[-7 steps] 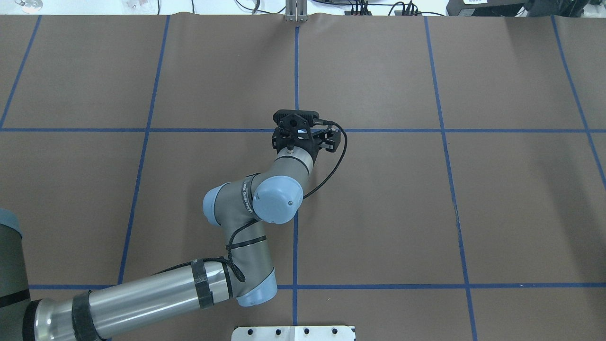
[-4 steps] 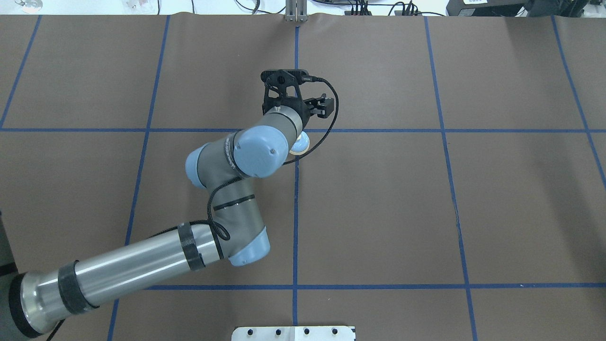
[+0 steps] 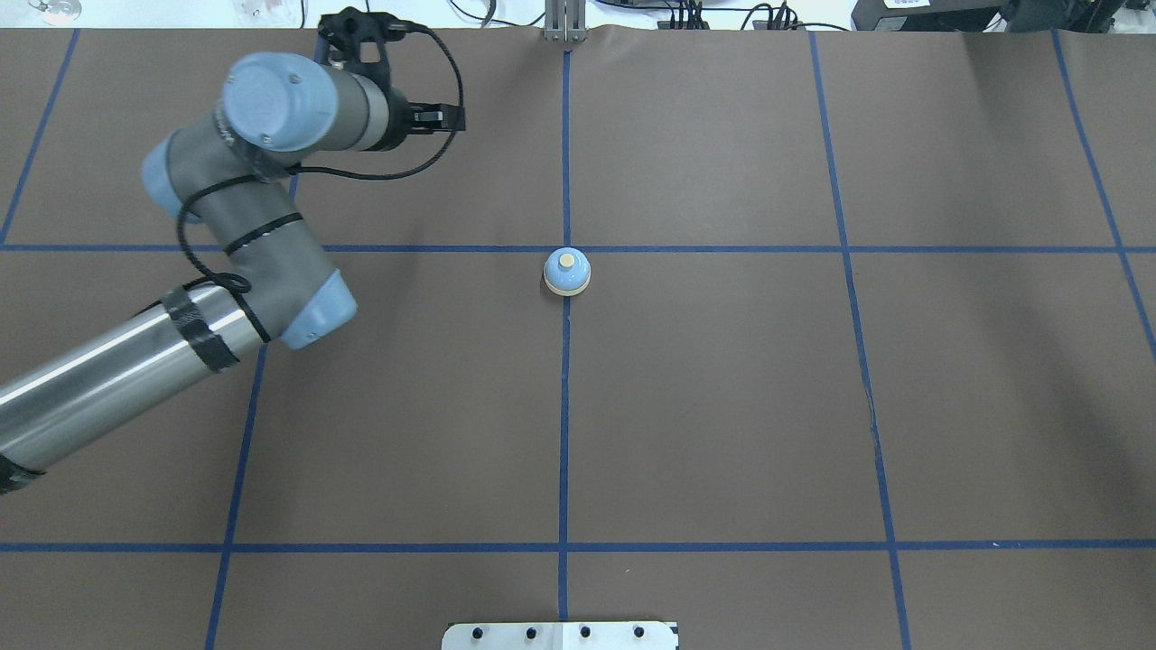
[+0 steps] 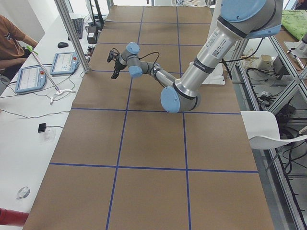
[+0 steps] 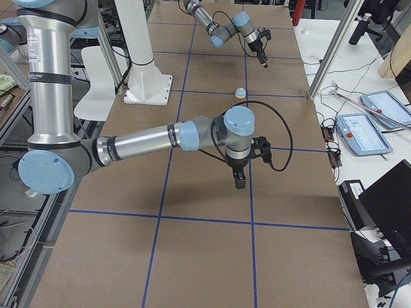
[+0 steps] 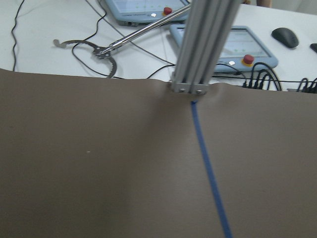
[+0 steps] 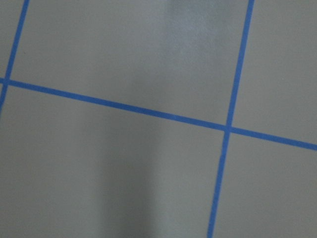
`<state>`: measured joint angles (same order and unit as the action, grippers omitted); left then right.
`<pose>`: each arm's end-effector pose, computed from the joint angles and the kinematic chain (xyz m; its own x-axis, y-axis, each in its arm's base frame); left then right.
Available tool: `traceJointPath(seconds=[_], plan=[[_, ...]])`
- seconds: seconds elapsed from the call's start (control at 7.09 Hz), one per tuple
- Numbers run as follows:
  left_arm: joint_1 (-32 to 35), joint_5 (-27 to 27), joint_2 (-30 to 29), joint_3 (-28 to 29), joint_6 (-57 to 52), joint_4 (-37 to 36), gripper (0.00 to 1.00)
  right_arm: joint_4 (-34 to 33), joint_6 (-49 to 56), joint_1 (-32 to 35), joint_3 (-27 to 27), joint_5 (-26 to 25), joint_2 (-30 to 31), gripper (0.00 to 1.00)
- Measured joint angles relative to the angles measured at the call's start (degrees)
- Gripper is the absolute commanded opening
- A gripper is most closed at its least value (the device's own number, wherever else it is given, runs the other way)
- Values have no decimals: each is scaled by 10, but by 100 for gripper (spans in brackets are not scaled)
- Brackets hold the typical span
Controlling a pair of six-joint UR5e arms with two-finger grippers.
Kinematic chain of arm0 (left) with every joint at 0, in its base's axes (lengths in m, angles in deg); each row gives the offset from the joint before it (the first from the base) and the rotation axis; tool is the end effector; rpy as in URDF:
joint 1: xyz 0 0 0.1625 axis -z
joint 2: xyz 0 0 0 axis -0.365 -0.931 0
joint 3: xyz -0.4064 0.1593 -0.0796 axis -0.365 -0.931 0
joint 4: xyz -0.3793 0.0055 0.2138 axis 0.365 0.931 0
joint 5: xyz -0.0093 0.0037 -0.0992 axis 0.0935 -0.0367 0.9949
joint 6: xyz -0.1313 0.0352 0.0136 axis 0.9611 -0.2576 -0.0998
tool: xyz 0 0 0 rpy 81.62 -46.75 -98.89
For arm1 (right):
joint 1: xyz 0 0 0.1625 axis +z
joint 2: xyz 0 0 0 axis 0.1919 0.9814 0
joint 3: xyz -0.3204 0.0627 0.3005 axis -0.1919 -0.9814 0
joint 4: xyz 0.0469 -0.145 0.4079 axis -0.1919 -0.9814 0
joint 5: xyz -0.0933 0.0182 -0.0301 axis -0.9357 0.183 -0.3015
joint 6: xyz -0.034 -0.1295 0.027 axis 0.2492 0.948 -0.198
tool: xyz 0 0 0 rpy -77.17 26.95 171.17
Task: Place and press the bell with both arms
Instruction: 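Withdraw the left gripper while moving the right gripper above the bell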
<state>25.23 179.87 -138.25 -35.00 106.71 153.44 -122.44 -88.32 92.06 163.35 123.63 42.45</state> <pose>0.4748 -0.6753 0.3163 0.6103 0.0993 -0.7859 0.3992 0.8184 0.4134 -0.0505 -0.5470 0.5228 0.6744 -0.1700 0.7185 0.0579 0.9823 0.1781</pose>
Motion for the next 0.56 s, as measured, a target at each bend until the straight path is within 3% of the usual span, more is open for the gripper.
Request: traceJointPath(seconds=[0.28, 0.42, 0.56], plan=[[58, 84, 100, -62, -60, -13, 100, 0, -183, -107, -4, -14, -96, 100], [80, 113, 157, -100, -91, -27, 100, 1, -293, -174, -7, -48, -151, 90], [95, 127, 216, -139, -132, -50, 100, 3, -388, -240, -10, -99, -198, 61]])
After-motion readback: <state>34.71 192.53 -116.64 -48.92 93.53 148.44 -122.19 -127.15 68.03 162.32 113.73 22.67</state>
